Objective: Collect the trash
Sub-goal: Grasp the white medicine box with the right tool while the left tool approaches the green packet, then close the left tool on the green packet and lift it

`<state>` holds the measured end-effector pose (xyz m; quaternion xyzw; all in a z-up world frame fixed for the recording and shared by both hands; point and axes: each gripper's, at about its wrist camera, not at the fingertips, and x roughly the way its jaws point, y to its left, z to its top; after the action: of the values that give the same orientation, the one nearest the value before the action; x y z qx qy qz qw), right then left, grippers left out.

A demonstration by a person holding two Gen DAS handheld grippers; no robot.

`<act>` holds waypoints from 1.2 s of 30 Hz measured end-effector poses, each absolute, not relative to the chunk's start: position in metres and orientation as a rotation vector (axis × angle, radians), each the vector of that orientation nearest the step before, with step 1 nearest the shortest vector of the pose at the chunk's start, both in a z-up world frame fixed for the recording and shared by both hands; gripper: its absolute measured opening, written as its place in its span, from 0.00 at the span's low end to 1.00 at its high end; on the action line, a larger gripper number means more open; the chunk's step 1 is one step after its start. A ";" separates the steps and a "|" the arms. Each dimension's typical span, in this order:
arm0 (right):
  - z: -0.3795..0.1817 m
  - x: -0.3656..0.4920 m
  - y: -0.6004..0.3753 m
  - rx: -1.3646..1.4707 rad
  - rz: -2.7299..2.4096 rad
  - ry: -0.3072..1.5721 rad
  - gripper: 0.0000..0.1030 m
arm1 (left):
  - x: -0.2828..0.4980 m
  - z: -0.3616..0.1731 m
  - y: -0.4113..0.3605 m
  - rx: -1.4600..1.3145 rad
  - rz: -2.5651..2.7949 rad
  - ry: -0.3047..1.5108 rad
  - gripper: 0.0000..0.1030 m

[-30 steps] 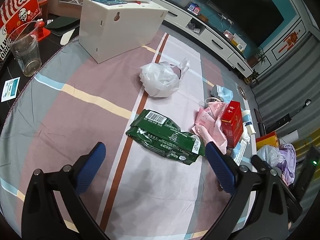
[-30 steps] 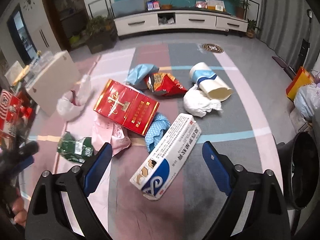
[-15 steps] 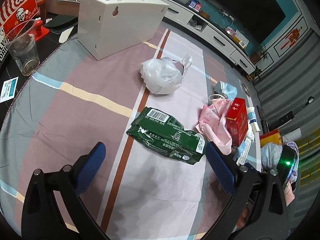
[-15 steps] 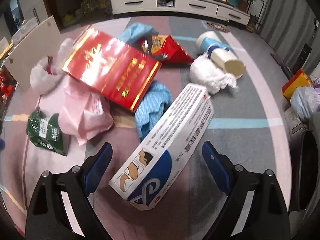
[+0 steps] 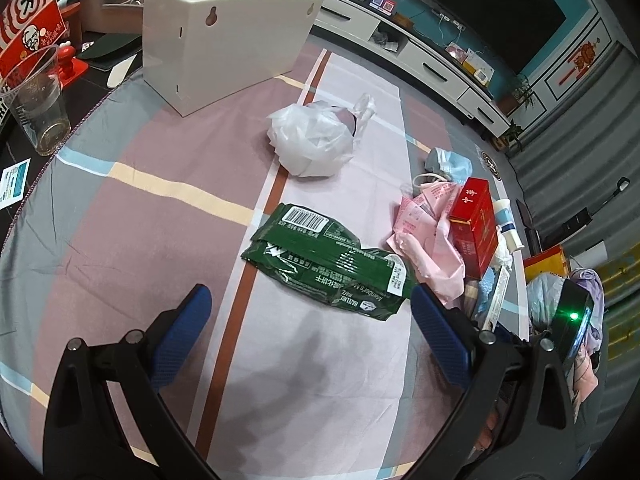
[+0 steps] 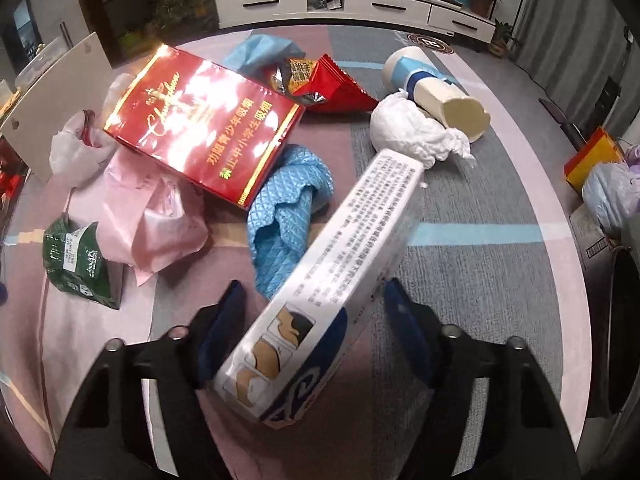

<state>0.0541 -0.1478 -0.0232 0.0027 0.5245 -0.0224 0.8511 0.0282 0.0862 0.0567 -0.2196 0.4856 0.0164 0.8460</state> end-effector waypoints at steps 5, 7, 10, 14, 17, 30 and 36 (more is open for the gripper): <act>-0.019 0.055 -0.149 -0.002 -0.030 1.108 0.29 | 0.028 0.057 0.086 -0.461 0.035 1.024 0.96; -0.018 0.053 -0.152 0.009 -0.021 1.114 0.24 | 0.028 0.057 0.087 -0.461 0.044 1.021 0.96; -0.014 0.050 -0.158 0.013 -0.018 1.111 0.19 | 0.028 0.056 0.088 -0.456 0.055 1.021 0.96; -0.002 0.042 -0.166 0.057 0.004 1.102 0.19 | 0.028 0.055 0.088 -0.460 0.047 1.027 0.96; 0.016 0.033 -0.172 0.079 -0.005 1.055 0.19 | 0.028 0.055 0.089 -0.462 0.054 1.025 0.96; 0.038 0.024 -0.198 0.159 0.017 1.014 0.19 | 0.055 0.035 0.094 -0.480 0.063 1.066 0.96; 0.044 0.021 -0.209 0.195 0.021 1.008 0.19 | 0.066 0.019 0.069 -0.468 -0.013 1.113 0.96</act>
<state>0.0211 -0.2085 0.0441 0.0935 0.4823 0.0102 0.8710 0.0664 0.0694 0.0186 -0.2198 0.5233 -0.0062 0.8233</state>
